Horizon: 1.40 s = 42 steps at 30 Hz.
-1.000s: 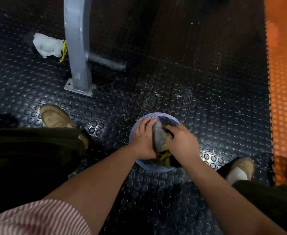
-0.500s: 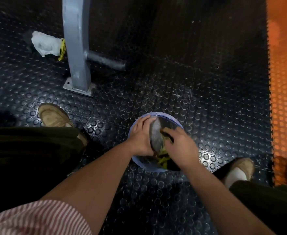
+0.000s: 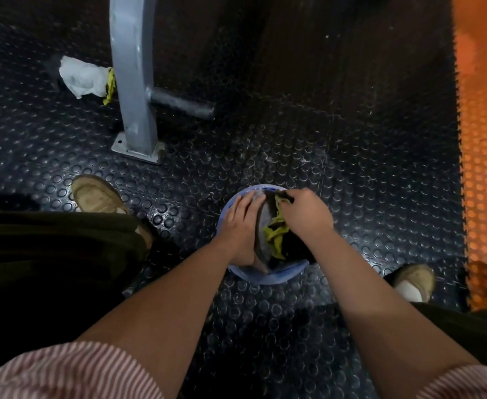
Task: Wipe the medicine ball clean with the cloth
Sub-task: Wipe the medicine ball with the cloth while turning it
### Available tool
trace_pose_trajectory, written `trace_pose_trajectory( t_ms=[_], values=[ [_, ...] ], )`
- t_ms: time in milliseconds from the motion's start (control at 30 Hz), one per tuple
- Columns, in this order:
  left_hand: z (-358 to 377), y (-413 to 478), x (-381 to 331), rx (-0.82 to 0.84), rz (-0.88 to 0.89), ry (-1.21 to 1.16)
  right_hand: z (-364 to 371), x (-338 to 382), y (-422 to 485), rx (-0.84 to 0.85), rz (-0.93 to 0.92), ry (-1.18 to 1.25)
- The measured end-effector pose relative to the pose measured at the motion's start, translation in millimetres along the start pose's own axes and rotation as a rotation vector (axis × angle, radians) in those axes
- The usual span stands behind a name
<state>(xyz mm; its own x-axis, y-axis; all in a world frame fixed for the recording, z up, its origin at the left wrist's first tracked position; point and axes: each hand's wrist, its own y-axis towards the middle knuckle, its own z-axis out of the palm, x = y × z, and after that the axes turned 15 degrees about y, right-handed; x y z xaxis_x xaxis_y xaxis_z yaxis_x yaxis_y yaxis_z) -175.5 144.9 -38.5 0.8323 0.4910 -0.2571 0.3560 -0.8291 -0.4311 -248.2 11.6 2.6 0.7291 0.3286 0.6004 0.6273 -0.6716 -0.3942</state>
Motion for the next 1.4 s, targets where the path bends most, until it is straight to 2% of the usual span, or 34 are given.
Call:
trace_pose_trajectory(
  t_ms=[133,267,400,533,633,733,900,1033,1167,1300,1400],
  values=[
    [-12.5,17.8,0.2,0.03,-0.036,-0.081,-0.6,8.1,1.1,-0.006,-0.033,-0.092],
    [-12.0,33.9,0.4,0.024,-0.044,-0.136,8.8,-6.7,-36.0,-0.048,-0.134,-0.117],
    [-16.0,34.6,-3.5,0.045,-0.02,-0.153,12.3,-18.8,-56.0,-0.092,-0.091,-0.089],
    [-8.2,28.1,-2.9,0.011,-0.016,-0.08,5.9,-9.6,-40.0,-0.082,-0.144,-0.111],
    [-3.0,18.9,-5.2,-0.006,-0.042,-0.015,2.0,8.1,-3.6,-0.037,-0.094,-0.149],
    [-9.9,15.1,-2.7,0.012,-0.051,-0.108,3.8,20.2,14.2,0.009,-0.094,-0.173],
    [-18.3,32.8,4.3,0.062,-0.061,-0.191,10.0,-7.2,-38.8,-0.031,-0.183,-0.108],
    [-20.6,35.8,-3.4,0.098,-0.062,-0.178,12.1,-24.5,-63.1,-0.076,-0.14,-0.029],
    [-14.5,33.5,-7.4,0.067,-0.07,-0.118,6.8,-14.3,-41.8,-0.097,-0.139,-0.077],
    [-13.8,31.2,-3.3,0.044,-0.063,-0.064,-1.2,13.1,2.9,-0.026,-0.074,-0.094],
    [-18.5,30.5,1.4,0.052,-0.077,-0.187,-5.8,25.3,15.9,0.036,-0.022,-0.075]
  ],
)
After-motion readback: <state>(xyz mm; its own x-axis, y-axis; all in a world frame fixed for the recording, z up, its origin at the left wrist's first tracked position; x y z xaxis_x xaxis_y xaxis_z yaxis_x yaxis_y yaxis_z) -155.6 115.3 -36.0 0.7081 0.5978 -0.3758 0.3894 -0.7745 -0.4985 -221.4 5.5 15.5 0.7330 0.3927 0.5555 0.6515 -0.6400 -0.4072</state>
